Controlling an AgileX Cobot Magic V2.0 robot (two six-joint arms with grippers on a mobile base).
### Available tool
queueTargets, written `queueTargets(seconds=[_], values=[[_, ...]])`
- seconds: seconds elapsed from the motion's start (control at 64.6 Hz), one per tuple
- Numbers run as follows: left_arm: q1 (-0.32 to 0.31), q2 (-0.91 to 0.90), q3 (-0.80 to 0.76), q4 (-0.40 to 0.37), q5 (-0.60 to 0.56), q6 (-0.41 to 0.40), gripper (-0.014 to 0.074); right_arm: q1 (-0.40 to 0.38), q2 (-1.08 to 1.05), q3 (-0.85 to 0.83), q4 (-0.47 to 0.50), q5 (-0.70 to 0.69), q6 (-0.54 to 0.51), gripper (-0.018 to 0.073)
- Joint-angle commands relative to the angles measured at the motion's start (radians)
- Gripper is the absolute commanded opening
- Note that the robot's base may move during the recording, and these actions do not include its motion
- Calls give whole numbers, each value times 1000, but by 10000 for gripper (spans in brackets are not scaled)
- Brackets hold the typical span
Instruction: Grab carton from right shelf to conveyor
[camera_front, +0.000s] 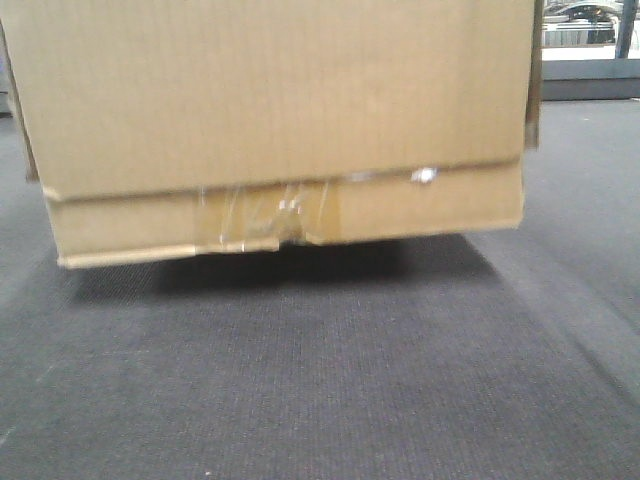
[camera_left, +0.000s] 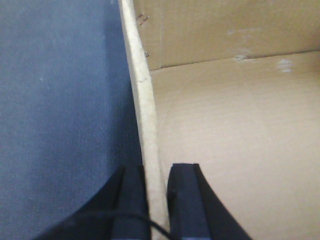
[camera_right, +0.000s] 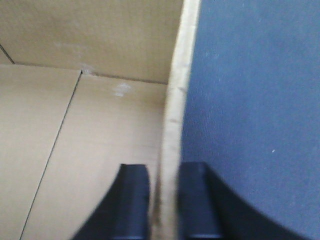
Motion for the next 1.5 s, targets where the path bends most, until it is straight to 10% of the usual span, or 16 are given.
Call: queueTargets(seconds=[0.0,0.124,0.248,0.464,0.634,0.696,0.805,0.975,1.238,1.485], values=[[-5,11,-6,-14,-72,2,174,2,-1,-7,9,-56,-10,287],[-5,9,-8,-14,-78,2,451,2,-11,-7,9,-56,-10,571],[-5,-23,-33,-14,-69,2,619,2,-45,-13,9,-56,-10,554],[-5,-167,-45,3,-40,4,521,0,-161,-14,-6,-41,-10,343],[-5,-300,-2,163,26,10,109,-51,-247,-14,-29,15,-10,-94],[6,-340,40,204,32,10,-50,-80,-266,-10,-29,43,-10,-71],[73,-412,147,199,18,12,33,-145,-300,42,-33,67,-10,-70],[244,-514,380,1,-83,112,17,-235,-403,266,-33,-1,-10,-70],[433,-621,676,-494,-129,587,17,-253,-642,722,-33,-250,-10,-70],[435,-853,818,-499,-247,617,17,-253,-922,1060,-37,-469,-10,-70]])
